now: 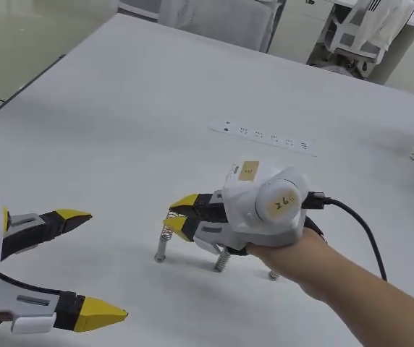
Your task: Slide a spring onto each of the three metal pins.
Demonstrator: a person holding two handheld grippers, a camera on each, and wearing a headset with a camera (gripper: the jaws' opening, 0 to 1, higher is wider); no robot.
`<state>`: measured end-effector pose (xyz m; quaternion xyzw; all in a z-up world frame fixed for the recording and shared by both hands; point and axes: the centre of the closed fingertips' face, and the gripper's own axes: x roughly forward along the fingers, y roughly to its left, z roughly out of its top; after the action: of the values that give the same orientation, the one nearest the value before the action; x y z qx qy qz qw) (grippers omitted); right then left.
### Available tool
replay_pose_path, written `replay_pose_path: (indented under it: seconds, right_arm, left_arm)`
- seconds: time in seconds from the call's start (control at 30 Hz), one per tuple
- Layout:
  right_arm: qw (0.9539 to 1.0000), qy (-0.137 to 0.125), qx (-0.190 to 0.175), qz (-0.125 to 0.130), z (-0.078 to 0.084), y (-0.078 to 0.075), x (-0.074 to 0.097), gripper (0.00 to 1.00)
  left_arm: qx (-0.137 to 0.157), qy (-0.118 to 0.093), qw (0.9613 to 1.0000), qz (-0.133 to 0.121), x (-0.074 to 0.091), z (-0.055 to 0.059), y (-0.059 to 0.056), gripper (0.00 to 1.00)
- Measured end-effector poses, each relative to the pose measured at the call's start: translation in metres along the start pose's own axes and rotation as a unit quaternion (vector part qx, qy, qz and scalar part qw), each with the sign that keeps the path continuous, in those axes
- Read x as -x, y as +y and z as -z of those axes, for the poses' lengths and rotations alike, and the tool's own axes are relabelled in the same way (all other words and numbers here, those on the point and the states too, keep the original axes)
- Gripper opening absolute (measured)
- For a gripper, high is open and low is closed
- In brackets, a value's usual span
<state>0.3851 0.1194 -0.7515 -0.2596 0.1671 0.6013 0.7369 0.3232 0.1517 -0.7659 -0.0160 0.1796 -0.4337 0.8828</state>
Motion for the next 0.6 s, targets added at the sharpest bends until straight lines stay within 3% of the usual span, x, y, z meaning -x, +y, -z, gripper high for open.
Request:
replay_pose_path:
  seconds: [0.6]
  right_arm:
    - [0.9995, 0.025, 0.016, -0.013, 0.014, 0.006, -0.013, 0.07]
  left_arm:
    - [0.002, -0.001, 1.0, -0.002, 0.0, 0.0, -0.002, 0.94]
